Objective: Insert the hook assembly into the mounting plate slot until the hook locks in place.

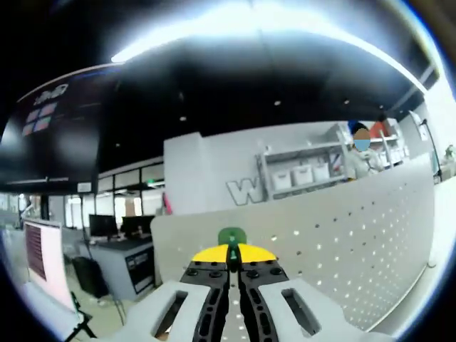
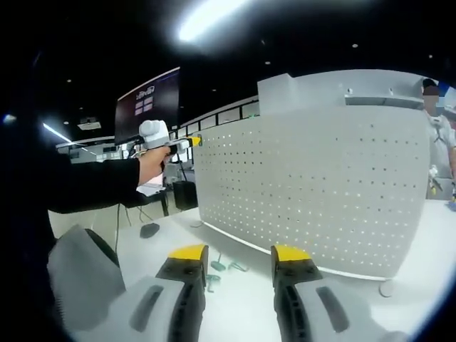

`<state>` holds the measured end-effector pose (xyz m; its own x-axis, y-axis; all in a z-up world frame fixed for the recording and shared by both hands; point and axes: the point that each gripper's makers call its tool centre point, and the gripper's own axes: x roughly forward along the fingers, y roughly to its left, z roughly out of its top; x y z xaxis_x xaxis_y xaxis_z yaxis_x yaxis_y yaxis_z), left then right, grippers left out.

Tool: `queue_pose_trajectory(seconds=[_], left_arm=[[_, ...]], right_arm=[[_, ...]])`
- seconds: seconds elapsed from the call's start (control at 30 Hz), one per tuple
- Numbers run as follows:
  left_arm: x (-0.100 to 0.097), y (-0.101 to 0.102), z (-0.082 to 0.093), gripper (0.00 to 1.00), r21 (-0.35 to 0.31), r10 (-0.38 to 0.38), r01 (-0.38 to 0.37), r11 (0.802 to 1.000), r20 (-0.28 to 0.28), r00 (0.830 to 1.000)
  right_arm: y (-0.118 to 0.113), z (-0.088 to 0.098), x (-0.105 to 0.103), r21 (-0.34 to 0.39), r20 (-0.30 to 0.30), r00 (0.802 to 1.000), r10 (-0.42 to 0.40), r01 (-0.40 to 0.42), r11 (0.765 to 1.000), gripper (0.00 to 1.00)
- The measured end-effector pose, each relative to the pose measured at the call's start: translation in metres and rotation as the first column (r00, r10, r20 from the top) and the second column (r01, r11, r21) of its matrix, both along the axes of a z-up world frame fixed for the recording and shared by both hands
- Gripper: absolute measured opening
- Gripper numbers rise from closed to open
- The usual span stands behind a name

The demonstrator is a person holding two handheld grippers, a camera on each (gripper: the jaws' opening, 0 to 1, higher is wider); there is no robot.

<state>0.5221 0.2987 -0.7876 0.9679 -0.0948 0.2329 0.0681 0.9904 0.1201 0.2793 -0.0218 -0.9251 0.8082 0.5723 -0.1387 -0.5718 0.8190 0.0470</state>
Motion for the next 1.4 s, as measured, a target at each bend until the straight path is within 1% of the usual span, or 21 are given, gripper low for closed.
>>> queue_pose_trajectory(seconds=[0.03,0.1,0.13,0.33,0.5,0.67,0.77,1.03,1.1,1.2,1.33,1.4], left_arm=[[0.001,0.0,0.0,0.02,-0.014,-0.005,0.005,1.0,0.0,1.0],[0.004,0.002,-0.001,0.02,-0.014,-0.001,0.001,1.0,-0.001,1.0],[0.006,0.001,-0.001,0.02,-0.026,-0.011,0.011,1.0,-0.002,1.0],[0.013,0.003,-0.006,0.02,-0.028,-0.007,0.007,1.0,-0.016,1.0],[0.015,0.004,-0.009,0.02,-0.036,-0.006,0.005,0.999,-0.021,1.0],[0.018,0.005,-0.009,0.02,-0.025,-0.003,0.002,1.0,-0.025,1.0],[0.021,0.006,-0.01,0.02,-0.03,-0.009,0.008,1.0,-0.031,0.999],[0.025,0.006,-0.016,0.02,-0.01,-0.01,0.009,1.0,-0.044,0.999],[0.025,0.006,-0.016,0.02,0.002,-0.009,0.009,1.0,-0.045,0.999],[0.026,0.006,-0.017,0.02,0.043,-0.002,0.004,0.999,-0.052,0.999],[0.026,0.007,-0.017,0.03,0.031,-0.007,0.009,0.999,-0.053,0.999],[0.026,0.008,-0.02,0.03,0.021,-0.013,0.014,1.0,-0.073,0.997]], right_arm=[[0.0,0.0,0.0,0.0,0.002,1.0,0.001,-0.001,1.0,0.33],[0.0,0.0,0.001,0.001,0.001,1.0,0.002,-0.002,1.0,0.33],[0.0,0.0,0.001,0.001,0.0,1.0,0.002,-0.002,1.0,0.33],[-0.002,0.0,0.001,-0.001,0.002,1.0,0.0,0.0,1.0,0.33],[-0.003,0.0,0.002,0.003,-0.001,1.0,-0.008,0.008,1.0,0.33],[-0.001,0.0,0.001,0.0,0.003,1.0,-0.005,0.005,1.0,0.33],[-0.003,0.001,0.001,-0.002,0.003,1.0,-0.012,0.012,1.0,0.33],[-0.007,0.0,0.002,0.0,-0.002,1.0,-0.028,0.028,1.0,0.33],[-0.008,0.0,0.002,0.004,-0.004,1.0,-0.03,0.03,1.0,0.33],[-0.008,-0.001,0.002,0.005,-0.004,0.999,-0.032,0.032,0.999,0.33],[-0.008,-0.002,0.003,0.009,-0.008,0.999,-0.036,0.036,0.999,0.33],[-0.007,-0.002,0.002,0.01,-0.009,1.0,-0.03,0.03,0.999,0.33]])
